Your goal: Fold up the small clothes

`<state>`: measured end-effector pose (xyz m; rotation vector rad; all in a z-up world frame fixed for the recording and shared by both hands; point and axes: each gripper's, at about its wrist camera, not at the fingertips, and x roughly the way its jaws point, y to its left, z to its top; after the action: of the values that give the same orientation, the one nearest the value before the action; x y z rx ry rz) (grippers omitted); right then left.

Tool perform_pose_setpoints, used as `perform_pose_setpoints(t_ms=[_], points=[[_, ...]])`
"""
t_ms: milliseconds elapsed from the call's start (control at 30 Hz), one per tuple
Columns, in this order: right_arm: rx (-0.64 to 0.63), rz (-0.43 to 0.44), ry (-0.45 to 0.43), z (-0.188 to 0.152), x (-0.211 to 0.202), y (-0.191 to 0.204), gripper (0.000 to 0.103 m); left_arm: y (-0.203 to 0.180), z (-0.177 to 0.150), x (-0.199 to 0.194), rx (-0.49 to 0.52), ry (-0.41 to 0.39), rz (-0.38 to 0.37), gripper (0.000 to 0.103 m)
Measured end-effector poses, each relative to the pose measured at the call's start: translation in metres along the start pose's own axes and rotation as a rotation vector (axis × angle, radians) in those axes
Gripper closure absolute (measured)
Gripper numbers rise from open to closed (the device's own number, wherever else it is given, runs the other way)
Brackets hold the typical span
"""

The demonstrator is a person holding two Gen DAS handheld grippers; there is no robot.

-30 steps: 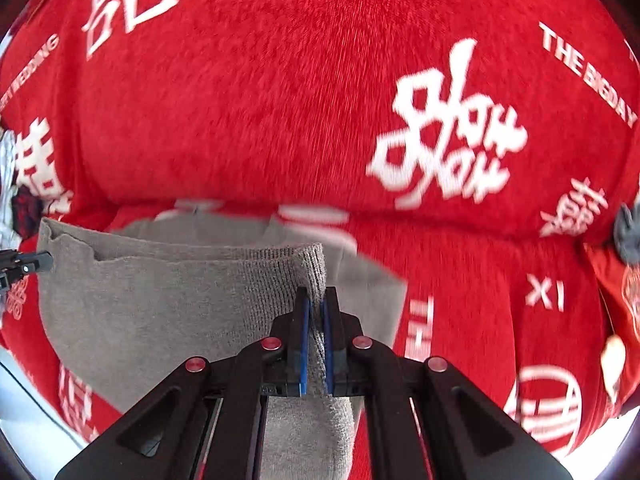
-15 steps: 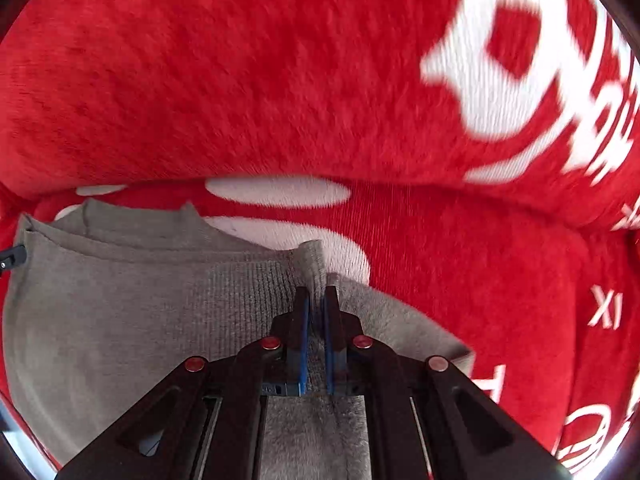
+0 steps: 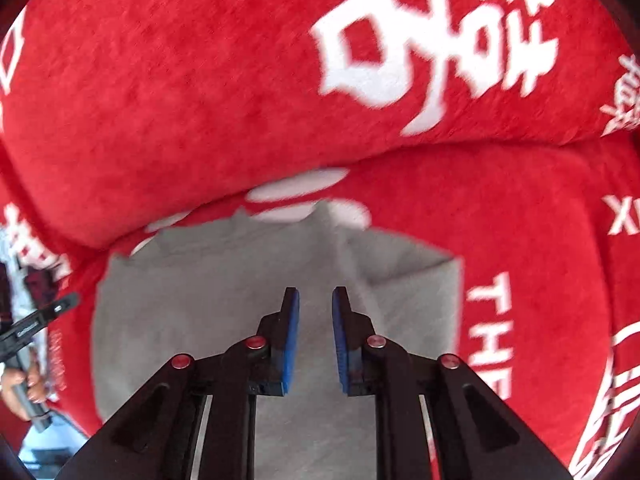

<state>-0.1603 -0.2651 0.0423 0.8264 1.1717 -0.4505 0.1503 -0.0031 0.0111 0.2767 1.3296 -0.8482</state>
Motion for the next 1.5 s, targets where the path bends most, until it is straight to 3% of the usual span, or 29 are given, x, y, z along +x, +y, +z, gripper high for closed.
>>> perform_pose_setpoints(t_ms=[100,133,200,267,433,500,667,767,833,967,1100,1133,1167,1200,1233,1400,1500], points=[[0.018,-0.026,0.038,-0.003,0.026,0.003,0.085,-0.001,0.001,0.037,-0.047,0.040,0.068,0.090],[0.021,-0.043,0.035,-0.003,0.032,0.000,0.095,0.007,-0.002,0.043,-0.082,0.044,0.088,0.090],[0.041,-0.037,0.005,-0.003,0.032,-0.011,0.103,0.027,-0.010,0.047,-0.161,0.037,0.087,0.090],[0.049,-0.050,-0.005,-0.001,0.027,-0.019,0.103,0.045,-0.018,0.039,-0.232,0.014,0.024,0.090],[0.135,-0.139,-0.015,-0.006,0.001,-0.049,0.098,0.055,-0.033,0.008,-0.205,0.044,0.135,0.090],[0.200,-0.101,-0.022,-0.016,-0.015,-0.061,0.098,0.053,-0.043,-0.008,-0.180,0.061,0.180,0.090],[0.238,0.018,0.015,-0.056,-0.044,-0.058,0.098,0.054,-0.078,-0.041,-0.214,0.077,0.136,0.090],[0.279,0.104,0.070,-0.092,-0.052,-0.049,0.080,0.044,-0.100,-0.048,-0.220,0.091,0.131,0.090],[0.332,0.159,0.127,-0.121,-0.053,-0.044,0.047,0.043,-0.115,-0.051,-0.250,0.102,0.119,0.090],[0.422,0.214,0.194,-0.165,-0.045,-0.042,0.046,0.056,-0.144,-0.042,-0.393,0.166,0.052,0.090],[0.521,0.245,0.210,-0.189,-0.030,-0.048,0.046,0.059,-0.156,-0.043,-0.421,0.152,0.075,0.090],[0.539,0.253,0.206,-0.191,-0.027,-0.049,0.046,0.060,-0.157,-0.043,-0.426,0.150,0.072,0.086],[0.550,0.258,0.202,-0.191,-0.023,-0.049,0.046,0.061,-0.157,-0.043,-0.428,0.147,0.073,0.070],[0.566,0.263,0.196,-0.192,-0.020,-0.050,0.046,0.062,-0.158,-0.044,-0.431,0.145,0.082,0.013],[0.578,0.265,0.192,-0.193,-0.018,-0.051,0.046,0.064,-0.161,-0.050,-0.441,0.120,0.121,0.001],[0.603,0.269,0.183,-0.195,-0.020,-0.053,0.046,0.066,-0.161,-0.052,-0.444,0.108,0.138,0.001],[0.627,0.267,0.167,-0.194,-0.021,-0.052,0.046,0.082,-0.169,-0.045,-0.536,0.148,0.025,0.001]])
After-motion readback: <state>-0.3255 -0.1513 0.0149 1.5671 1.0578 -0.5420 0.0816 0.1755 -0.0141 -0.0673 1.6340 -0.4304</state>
